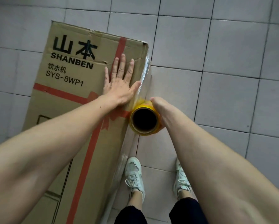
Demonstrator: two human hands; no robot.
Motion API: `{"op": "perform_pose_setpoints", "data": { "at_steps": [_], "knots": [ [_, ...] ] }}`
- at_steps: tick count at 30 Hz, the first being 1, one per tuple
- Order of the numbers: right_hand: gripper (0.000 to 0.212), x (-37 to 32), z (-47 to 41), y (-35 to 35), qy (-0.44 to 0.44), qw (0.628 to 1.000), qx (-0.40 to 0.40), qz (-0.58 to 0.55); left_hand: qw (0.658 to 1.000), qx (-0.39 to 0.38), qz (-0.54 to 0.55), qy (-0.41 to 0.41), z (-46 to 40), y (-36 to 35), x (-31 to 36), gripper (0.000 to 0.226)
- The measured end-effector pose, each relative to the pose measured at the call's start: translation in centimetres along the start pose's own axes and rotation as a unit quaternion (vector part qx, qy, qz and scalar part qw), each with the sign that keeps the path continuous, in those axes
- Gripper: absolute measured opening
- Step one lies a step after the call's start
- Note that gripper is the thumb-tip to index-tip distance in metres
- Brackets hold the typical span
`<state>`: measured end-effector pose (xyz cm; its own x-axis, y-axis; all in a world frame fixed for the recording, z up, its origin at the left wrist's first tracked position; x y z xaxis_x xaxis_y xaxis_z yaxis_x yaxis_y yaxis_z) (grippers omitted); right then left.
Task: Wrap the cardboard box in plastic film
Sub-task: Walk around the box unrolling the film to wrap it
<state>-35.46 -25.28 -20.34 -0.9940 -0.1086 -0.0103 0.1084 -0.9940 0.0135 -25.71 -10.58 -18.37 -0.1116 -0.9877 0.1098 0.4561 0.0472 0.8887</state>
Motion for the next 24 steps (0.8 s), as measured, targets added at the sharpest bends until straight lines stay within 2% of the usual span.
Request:
{"op": "perform_pose_setpoints", "data": {
  "at_steps": [3, 5, 9, 14, 16, 17, 18, 20, 22, 24],
  "knots": [
    [0.069, 1.2, -0.1, -1.7, -0.028, 0.997, -0.067, 0.006, 1.0, -0.012, 0.011, 0.009, 0.0, -0.1, -0.2, 0.076],
    [0.078, 3.4, -0.5, -2.0, -0.053, 0.994, -0.083, -0.042, 0.999, -0.025, 0.008, 0.018, -0.2, -0.4, -0.2, 0.077],
    [0.07, 8.9, -1.5, -1.7, -0.102, 0.965, -0.105, -0.219, 0.999, -0.034, -0.001, 0.03, -0.2, -0.6, 0.1, 0.078],
    [0.059, 16.3, -0.7, -3.6, -0.153, 0.866, -0.189, -0.436, 0.999, -0.042, -0.003, 0.033, -0.2, -0.5, -0.1, 0.079],
    [0.059, 17.5, -0.6, -4.6, -0.159, 0.832, -0.224, -0.482, 0.999, -0.032, -0.003, 0.03, 0.0, -0.4, 0.1, 0.079],
    [0.061, 17.6, -0.7, -4.9, -0.16, 0.828, -0.234, -0.484, 0.999, -0.027, -0.001, 0.027, 0.2, -0.3, 0.3, 0.079],
    [0.063, 17.3, -0.8, -5.1, -0.16, 0.831, -0.241, -0.476, 0.999, -0.023, 0.003, 0.023, 0.4, -0.1, 0.6, 0.079],
    [0.06, 16.5, -0.7, -5.0, -0.159, 0.871, -0.215, -0.413, 1.0, -0.016, 0.009, 0.018, 1.1, 0.0, 0.5, 0.079],
    [0.041, 15.2, -2.0, -3.9, -0.126, 0.938, -0.115, -0.303, 1.0, -0.017, 0.017, 0.014, 2.7, -0.8, 0.4, 0.081],
    [0.039, 12.7, -2.5, -2.6, -0.037, 0.986, -0.021, -0.158, 1.0, -0.014, 0.012, 0.007, 4.6, -2.2, 0.3, 0.08]
  ]
}}
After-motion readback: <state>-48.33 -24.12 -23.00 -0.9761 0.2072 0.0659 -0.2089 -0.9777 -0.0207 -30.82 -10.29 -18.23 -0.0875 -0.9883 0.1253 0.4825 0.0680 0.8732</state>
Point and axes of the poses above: each hand's wrist, its own z-axis away from the middle knuckle, its own y-axis out of the back of the hand, x = y × z, the point moved 7 cm from there along -z, towards the middle knuckle, and after that the axes turned 2 degrees about z, right-handed, at the moved point
